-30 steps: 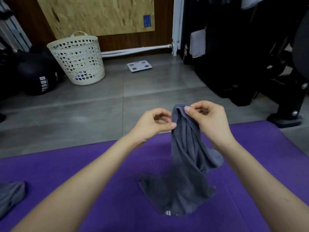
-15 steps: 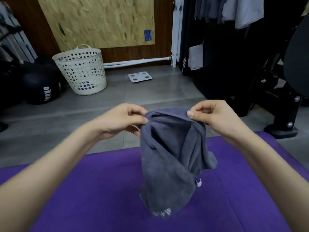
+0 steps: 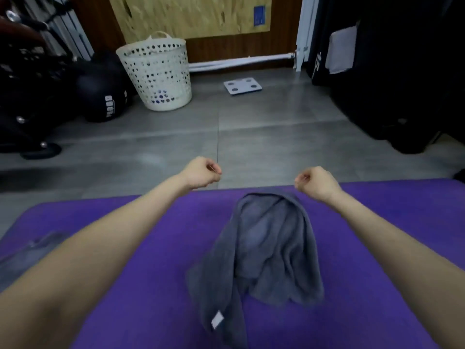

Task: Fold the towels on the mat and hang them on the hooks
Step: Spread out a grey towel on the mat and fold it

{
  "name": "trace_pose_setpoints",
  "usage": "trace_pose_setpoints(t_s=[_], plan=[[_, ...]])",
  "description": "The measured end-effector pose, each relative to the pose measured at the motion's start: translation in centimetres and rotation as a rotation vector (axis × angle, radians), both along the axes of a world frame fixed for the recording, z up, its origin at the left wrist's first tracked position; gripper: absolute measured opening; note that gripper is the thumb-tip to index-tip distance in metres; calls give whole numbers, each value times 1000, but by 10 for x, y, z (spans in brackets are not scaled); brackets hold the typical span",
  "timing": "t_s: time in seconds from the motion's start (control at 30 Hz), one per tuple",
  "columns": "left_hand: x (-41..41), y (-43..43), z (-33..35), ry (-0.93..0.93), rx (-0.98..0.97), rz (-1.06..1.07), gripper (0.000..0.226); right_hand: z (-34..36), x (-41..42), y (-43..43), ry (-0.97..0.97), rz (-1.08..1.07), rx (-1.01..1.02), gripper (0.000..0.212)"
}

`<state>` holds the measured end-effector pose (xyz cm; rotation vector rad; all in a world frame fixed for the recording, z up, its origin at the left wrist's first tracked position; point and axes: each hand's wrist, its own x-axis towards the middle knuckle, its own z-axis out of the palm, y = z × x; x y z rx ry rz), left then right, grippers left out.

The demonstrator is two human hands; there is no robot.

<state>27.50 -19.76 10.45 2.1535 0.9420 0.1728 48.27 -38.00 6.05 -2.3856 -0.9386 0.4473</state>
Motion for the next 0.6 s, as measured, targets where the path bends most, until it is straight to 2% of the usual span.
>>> trace_pose_setpoints(t_s=[0.07,0.13,0.2,0.3,0.33,0.4,0.5,0.6], plan=[[-22,1,-32,-23,39,35,16,-30,-11,-2,-42,-26,-57,12],[-49,-3,-65,33,65,-2,18,-56,-27,-4,4,18,-48,13],[-77,-11,-101,80,70,-53,20,-78,-47,-5,21,81,-30,12],[-115,-34,-154,170,90,-174,6,-115,-73,-6,51,195,-35,12],[-124,-45,-170,179,101,-218,10,-127,-82,-7,46,233,-44,14],[-140,-72,-201,166,89,-238,22,-149,-101,-13,-38,339,-31,19],[-155,-108,-240,135,83,-195,48,-176,-126,-24,-273,563,32,23],[-160,-134,-267,121,225,-177,48,-195,-140,-27,-404,712,40,29]])
